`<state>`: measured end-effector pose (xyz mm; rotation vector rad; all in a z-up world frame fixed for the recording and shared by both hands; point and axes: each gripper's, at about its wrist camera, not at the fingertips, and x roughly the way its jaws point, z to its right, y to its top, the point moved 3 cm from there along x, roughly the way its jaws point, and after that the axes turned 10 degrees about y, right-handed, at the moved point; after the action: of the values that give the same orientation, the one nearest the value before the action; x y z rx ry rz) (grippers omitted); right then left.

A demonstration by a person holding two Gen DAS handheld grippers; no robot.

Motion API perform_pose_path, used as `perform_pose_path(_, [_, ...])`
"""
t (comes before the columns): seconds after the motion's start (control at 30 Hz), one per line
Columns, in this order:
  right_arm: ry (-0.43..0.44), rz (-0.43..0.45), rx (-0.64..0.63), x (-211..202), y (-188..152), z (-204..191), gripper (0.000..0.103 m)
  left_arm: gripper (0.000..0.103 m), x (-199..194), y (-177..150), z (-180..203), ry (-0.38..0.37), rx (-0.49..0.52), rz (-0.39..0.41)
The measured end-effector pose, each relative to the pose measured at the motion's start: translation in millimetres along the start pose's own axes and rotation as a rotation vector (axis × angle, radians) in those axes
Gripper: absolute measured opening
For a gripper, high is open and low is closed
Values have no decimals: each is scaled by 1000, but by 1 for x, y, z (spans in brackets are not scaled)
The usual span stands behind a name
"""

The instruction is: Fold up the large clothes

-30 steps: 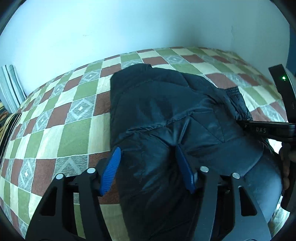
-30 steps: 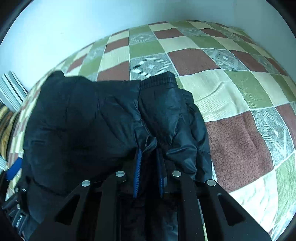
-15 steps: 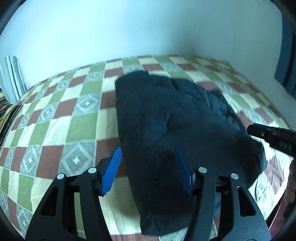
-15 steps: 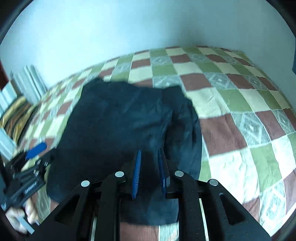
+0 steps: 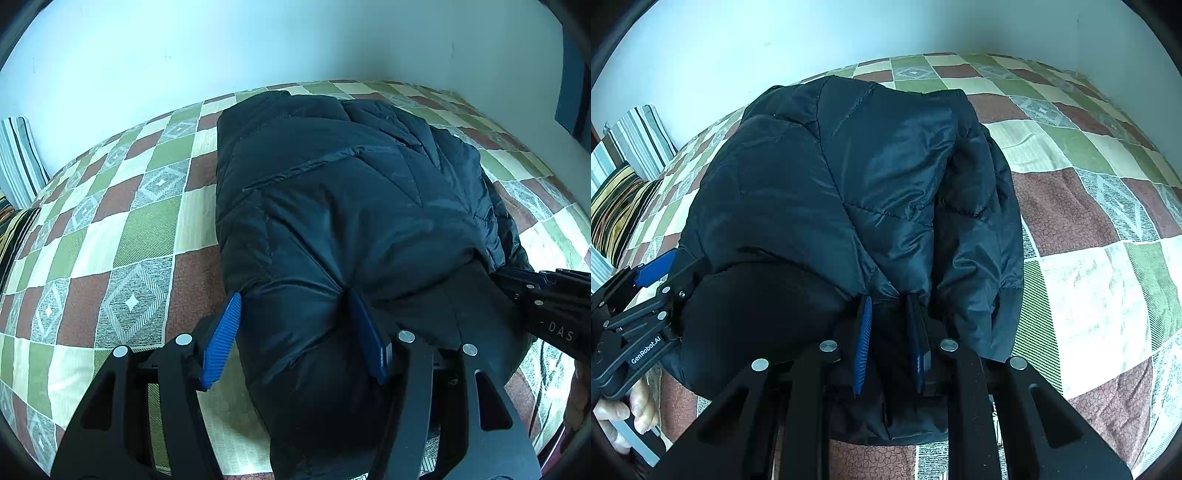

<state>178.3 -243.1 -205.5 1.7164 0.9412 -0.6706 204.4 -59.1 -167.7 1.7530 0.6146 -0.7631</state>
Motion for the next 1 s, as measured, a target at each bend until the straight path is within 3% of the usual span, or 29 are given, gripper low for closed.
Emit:
perform_pose_path(0.27, [-27,63,-10,-25,2,-8,24,60,-34,4,-14,68,-16,67])
perform_pose_path(0.4, [-45,141,3,-52,7,-2,60,72,-41,5,-42,89,-107,72])
perform_pose_path(0.5, [-64,146,27,-56,11,11,64,76,-30,1,-51,76,-116,30])
perform_pose_path(0.57, [-37,112,68,-48,9,23,67,81,-23,-4,-54,59,-137,16])
perform_pose_path(0.73, [34,68,121,-24,10,36,79,85,-15,3,-55,18,-151,15])
perform_pose_path(0.97, [134,17,194,7,6,42,80,85,-4,5,-31,19,-96,26])
perform_pose_path(1.0, [150,18,203,9,5,42,73,85,-3,4,-29,14,-104,26])
